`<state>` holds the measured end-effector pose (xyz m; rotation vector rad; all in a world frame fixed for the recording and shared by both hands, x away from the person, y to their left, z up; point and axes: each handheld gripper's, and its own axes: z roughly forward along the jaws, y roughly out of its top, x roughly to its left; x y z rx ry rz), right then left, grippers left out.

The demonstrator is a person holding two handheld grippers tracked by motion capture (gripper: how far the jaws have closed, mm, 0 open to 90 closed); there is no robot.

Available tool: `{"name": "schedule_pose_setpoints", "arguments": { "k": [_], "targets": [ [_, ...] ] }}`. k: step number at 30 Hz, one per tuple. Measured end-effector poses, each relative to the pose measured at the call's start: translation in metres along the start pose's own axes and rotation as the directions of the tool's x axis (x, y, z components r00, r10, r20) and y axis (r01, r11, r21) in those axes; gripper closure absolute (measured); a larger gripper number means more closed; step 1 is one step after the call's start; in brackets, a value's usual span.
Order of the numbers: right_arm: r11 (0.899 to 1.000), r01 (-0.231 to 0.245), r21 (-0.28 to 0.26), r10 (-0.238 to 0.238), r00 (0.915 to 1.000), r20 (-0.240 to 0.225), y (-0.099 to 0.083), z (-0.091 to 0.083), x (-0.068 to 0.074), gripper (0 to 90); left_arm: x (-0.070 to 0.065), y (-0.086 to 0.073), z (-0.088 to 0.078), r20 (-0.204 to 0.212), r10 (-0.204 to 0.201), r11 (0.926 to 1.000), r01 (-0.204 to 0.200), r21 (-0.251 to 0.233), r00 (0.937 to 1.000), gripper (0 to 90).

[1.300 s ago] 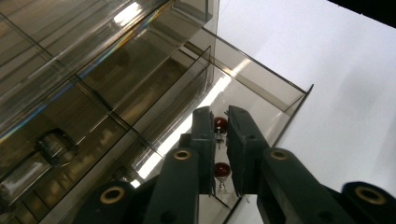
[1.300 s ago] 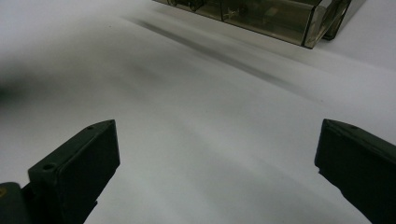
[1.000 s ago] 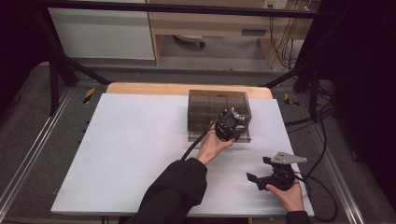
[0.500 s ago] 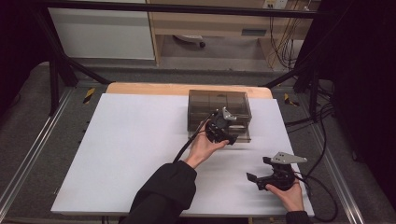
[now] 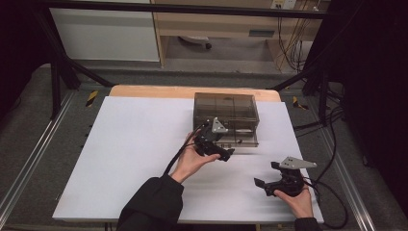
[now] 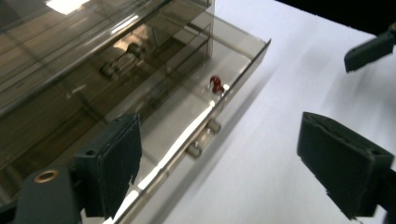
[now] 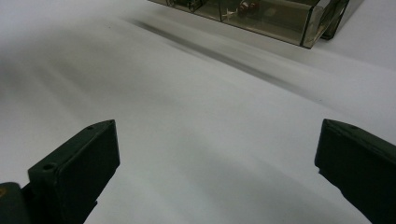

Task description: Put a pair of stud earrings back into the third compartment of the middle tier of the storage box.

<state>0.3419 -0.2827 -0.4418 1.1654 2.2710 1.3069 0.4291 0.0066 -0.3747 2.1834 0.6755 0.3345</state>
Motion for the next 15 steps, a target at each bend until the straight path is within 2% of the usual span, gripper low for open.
{"name": "schedule_pose_setpoints", "arguments": {
  "k": [3, 6, 10, 13, 15],
  "targets": [
    [1.0, 0.002, 0.003, -0.002, 1.0, 0.003, 0.0, 0.0, 0.0, 0.6, 0.002, -0.007, -0.006, -0.003, -0.001, 1.0, 0.001, -0.002, 1.0, 11.9],
    [1.0, 0.002, 0.005, -0.002, 1.0, 0.004, -0.001, 0.001, 0.0, 0.5, 0.008, -0.022, -0.02, -0.002, -0.025, 0.9994, 0.025, -0.023, 0.9997, 11.6],
    [1.0, 0.002, 0.005, -0.002, 1.0, 0.005, -0.001, 0.001, 0.0, 0.5, 0.014, -0.033, -0.031, -0.003, -0.043, 0.9984, 0.043, -0.036, 0.9991, 11.2],
    [1.0, 0.003, 0.005, -0.003, 1.0, 0.006, -0.001, 0.001, 0.0, 0.6, 0.021, -0.044, -0.041, -0.021, -0.047, 0.9981, 0.046, -0.04, 0.9987, 10.7],
    [1.0, 0.002, 0.009, -0.002, 1.0, 0.006, -0.001, 0.002, 0.0, 0.5, 0.025, -0.051, -0.048, -0.026, -0.068, 0.9964, 0.067, -0.052, 0.9974, 10.5]
  ]
}}
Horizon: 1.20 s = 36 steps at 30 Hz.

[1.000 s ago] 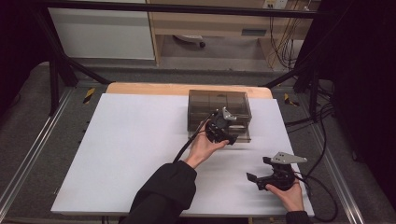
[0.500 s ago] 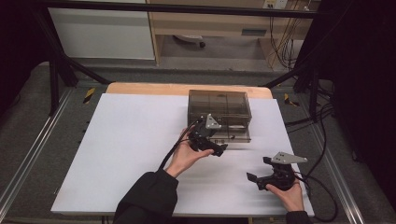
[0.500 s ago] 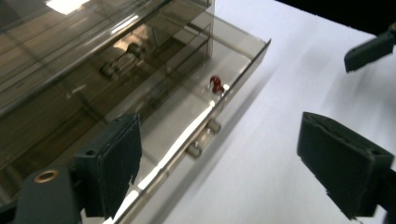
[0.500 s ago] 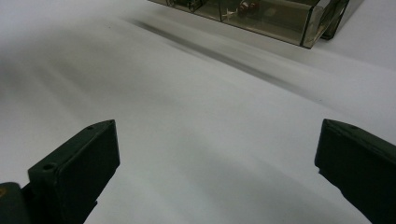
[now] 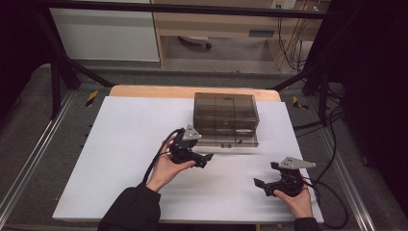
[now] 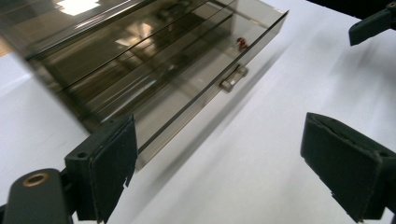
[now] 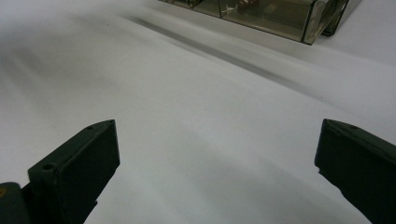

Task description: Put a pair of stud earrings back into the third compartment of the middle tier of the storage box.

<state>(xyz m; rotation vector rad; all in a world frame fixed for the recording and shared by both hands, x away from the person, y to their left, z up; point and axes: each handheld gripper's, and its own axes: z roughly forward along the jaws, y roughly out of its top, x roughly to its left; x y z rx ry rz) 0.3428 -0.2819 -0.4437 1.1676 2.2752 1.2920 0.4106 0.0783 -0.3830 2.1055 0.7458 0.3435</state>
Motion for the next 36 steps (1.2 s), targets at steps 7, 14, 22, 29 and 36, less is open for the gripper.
{"name": "schedule_pose_setpoints", "arguments": {
  "k": [7, 14, 22, 29, 36],
  "targets": [
    [1.0, -0.004, -0.003, 0.004, 1.0, 0.001, 0.0, -0.001, 0.0, 0.5, 0.017, -0.028, -0.021, -0.029, -0.036, 0.9993, 0.036, -0.009, 0.9989, 10.5],
    [1.0, -0.005, 0.004, 0.005, 1.0, 0.004, 0.0, 0.001, 0.0, 0.6, 0.029, -0.053, -0.041, -0.064, -0.05, 0.9987, 0.049, -0.01, 0.9967, 10.4],
    [1.0, -0.001, 0.004, 0.001, 1.0, 0.009, 0.0, 0.001, -0.001, 0.5, 0.042, -0.082, -0.064, -0.098, -0.076, 0.997, 0.075, -0.017, 0.9923, 10.0],
    [1.0, -0.004, 0.007, 0.004, 1.0, 0.007, -0.001, 0.001, -0.001, 0.5, 0.053, -0.106, -0.079, -0.128, -0.102, 0.9948, 0.099, -0.024, 0.9865, 9.9],
    [1.0, -0.003, 0.005, 0.003, 1.0, 0.009, -0.001, 0.001, -0.001, 0.6, 0.061, -0.126, -0.087, -0.141, -0.13, 0.9915, 0.13, -0.01, 0.9814, 10.0]
  ]
}}
